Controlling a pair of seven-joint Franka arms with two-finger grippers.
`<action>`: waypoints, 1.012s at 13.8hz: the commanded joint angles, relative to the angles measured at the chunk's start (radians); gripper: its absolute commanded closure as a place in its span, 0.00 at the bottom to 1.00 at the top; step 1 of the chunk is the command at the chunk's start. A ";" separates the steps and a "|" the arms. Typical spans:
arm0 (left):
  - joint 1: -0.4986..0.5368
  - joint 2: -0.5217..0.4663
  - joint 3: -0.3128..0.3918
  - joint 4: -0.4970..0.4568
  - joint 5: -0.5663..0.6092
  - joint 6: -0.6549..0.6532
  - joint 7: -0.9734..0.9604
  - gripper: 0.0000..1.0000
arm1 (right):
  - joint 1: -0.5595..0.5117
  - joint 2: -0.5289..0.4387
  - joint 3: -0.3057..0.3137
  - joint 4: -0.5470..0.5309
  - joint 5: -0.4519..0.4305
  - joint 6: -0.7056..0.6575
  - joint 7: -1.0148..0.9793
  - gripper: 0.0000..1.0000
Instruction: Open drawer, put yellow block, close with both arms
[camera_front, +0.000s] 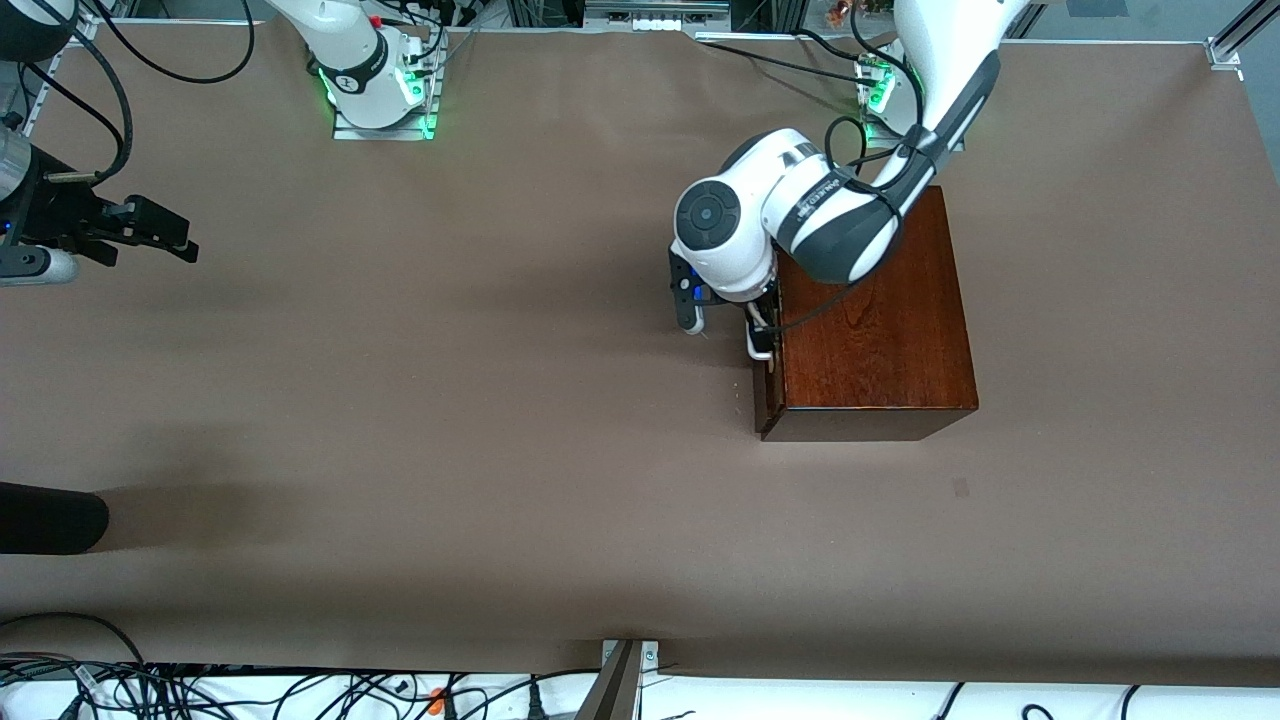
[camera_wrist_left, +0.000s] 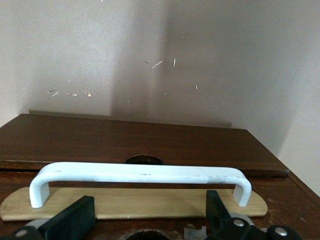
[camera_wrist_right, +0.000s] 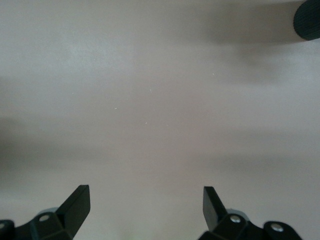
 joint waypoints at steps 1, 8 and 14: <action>0.025 -0.041 0.011 -0.028 0.027 -0.012 0.008 0.00 | -0.015 0.004 0.010 0.023 0.012 -0.021 -0.012 0.00; -0.094 -0.031 0.005 0.092 0.005 0.012 -0.448 0.00 | -0.015 0.004 0.010 0.022 0.012 -0.021 -0.013 0.00; -0.083 -0.090 -0.009 0.272 -0.186 -0.075 -0.987 0.00 | -0.015 0.004 0.010 0.022 0.012 -0.021 -0.013 0.00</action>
